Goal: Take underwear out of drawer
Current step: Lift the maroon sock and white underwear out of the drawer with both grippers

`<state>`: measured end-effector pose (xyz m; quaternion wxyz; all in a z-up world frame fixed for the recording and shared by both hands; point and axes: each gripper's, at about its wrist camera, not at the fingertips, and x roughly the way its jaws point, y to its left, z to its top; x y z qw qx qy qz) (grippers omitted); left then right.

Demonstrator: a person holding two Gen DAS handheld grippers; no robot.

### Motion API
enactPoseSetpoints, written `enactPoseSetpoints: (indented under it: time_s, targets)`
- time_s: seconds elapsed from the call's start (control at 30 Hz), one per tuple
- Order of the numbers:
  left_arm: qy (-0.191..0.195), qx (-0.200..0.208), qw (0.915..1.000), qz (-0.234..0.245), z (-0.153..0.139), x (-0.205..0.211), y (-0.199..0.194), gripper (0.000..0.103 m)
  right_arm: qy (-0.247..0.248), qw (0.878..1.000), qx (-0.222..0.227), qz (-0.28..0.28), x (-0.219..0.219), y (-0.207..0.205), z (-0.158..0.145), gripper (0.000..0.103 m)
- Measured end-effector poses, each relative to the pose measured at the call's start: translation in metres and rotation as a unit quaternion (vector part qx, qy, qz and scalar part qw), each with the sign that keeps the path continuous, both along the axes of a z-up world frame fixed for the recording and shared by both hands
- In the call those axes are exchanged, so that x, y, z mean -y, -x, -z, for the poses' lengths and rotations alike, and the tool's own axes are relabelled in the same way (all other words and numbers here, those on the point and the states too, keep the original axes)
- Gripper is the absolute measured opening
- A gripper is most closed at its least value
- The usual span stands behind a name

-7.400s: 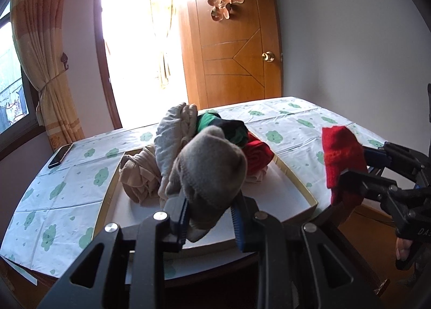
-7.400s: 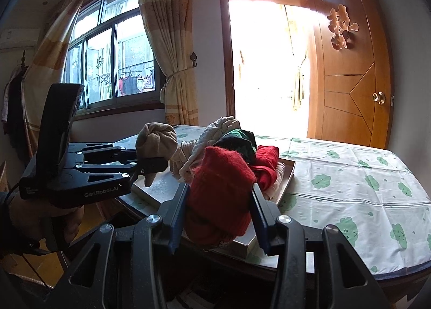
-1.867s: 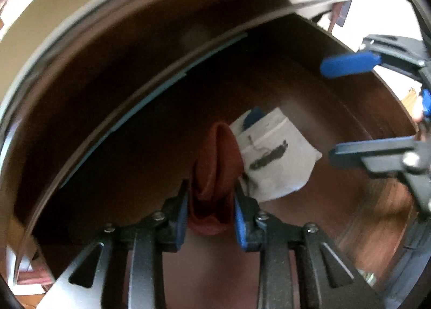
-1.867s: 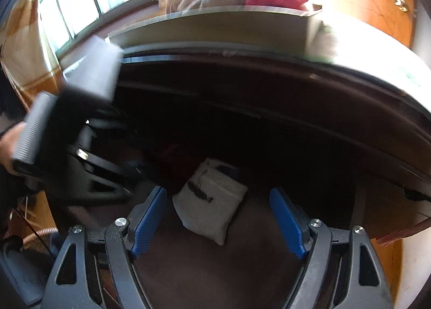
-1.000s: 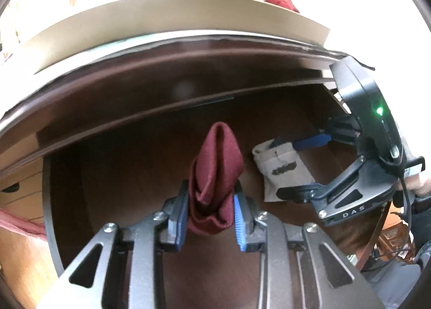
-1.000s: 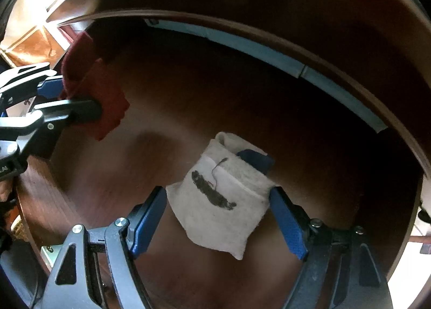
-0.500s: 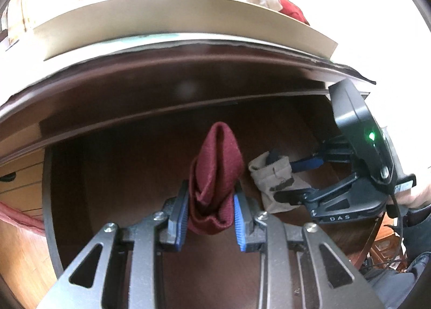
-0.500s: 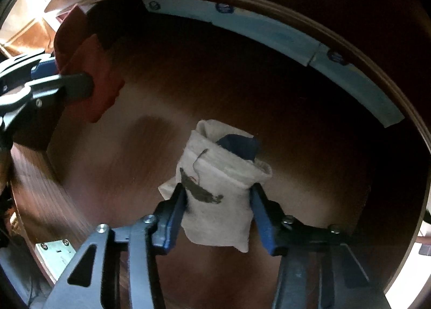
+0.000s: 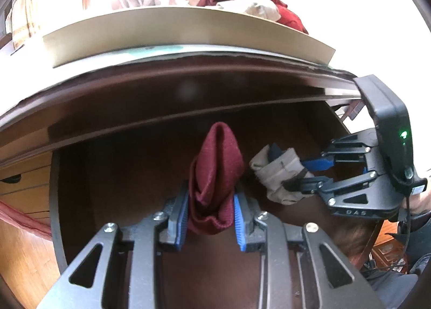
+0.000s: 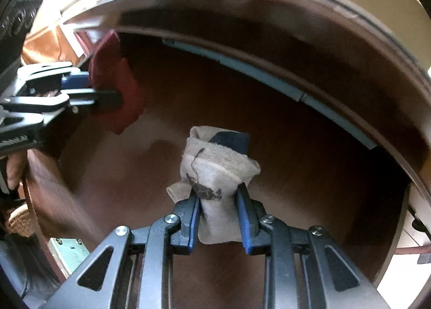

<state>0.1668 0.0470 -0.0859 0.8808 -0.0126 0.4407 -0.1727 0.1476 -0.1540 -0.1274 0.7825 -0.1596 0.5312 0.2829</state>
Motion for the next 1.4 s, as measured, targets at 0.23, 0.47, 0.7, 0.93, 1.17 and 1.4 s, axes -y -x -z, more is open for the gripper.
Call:
enactPoseSetpoints:
  time_s: [0.23,0.47,0.7,0.93,1.17,1.4]
  targets:
    - [-0.004,0.016,0.9998,-0.01,-0.007,0.002,0.01,0.027,-0.035,0.997,0.06,0.017,0.025,0.023,-0.028,0.027]
    - [-0.008,0.039,0.9989,-0.023,-0.011,0.004,0.026,0.027,-0.089,0.991,0.098,0.024,0.058,0.035,-0.047,0.027]
    - [-0.012,0.066,0.9971,-0.035,-0.015,0.004,0.042,0.027,-0.118,0.983,0.134,0.034,0.084,0.052,-0.063,0.027]
    - [-0.015,0.084,0.9955,-0.041,-0.013,0.004,0.057,0.027,-0.152,0.973,0.167,0.049,0.092,0.065,-0.072,0.027]
    - [-0.017,0.104,0.9933,-0.046,-0.011,0.01,0.079,0.027,-0.178,0.963,0.195,0.062,0.101,0.073,-0.08,0.027]
    - [-0.02,0.131,0.9898,-0.052,-0.012,0.009,0.097,0.027,-0.189,0.956,0.213,0.064,0.083,0.073,-0.079,0.027]
